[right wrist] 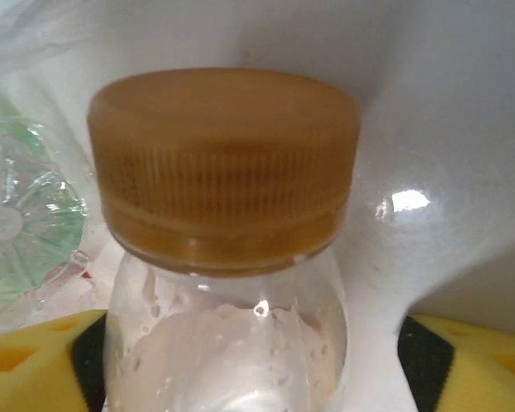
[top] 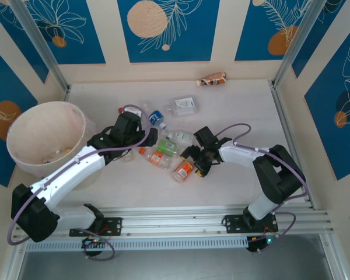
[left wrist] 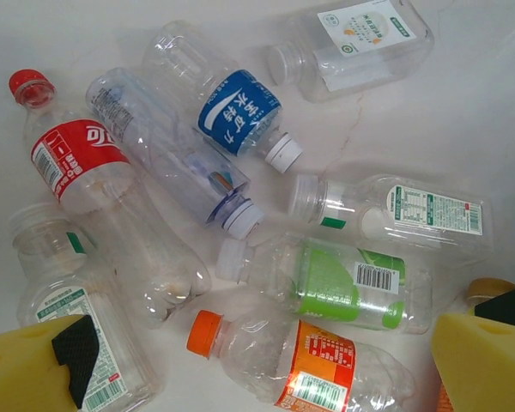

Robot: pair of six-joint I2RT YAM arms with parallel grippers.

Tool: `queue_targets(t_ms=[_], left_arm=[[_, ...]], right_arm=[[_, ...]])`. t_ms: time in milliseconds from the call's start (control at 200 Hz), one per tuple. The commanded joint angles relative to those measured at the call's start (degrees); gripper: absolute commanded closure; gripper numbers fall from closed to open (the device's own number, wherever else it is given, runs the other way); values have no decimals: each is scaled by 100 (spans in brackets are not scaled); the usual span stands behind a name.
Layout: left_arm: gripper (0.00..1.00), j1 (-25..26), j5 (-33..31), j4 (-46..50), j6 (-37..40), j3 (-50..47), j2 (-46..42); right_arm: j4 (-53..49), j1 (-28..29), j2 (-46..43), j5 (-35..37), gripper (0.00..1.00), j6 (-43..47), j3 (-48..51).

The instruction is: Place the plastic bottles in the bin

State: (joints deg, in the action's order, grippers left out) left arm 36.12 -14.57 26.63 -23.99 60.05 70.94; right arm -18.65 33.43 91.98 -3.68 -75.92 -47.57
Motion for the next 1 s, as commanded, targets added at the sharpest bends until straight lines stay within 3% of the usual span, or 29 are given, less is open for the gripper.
queue_targets(t_ms=[0, 185, 265, 540, 655, 860, 995], left_arm=[[0, -92, 283, -214, -54, -126, -79], [0, -96, 911, -684, 203, -342, -209], [0, -102, 1161, -872, 253, -400, -213], [0, -108, 1776, -1318, 340, -484, -157], [0, -111, 2436, -1663, 446, -603, -160], [0, -95, 4261, -2341, 607, -708, 95], [0, -52, 4375, -2364, 635, -632, 318]], right_arm=[[553, 42, 271, 239, 24, -280, 20], [946, 17, -21, 522, 47, -6, 240], [960, -3, -145, 647, 50, 253, 225], [1179, -8, -713, 1116, 56, 1105, 54], [1534, -8, -1086, 1263, 57, 1294, 124], [2375, -142, -1531, 1224, 57, 1248, 178], [2835, -204, -1590, 1041, 57, 1239, 126]])
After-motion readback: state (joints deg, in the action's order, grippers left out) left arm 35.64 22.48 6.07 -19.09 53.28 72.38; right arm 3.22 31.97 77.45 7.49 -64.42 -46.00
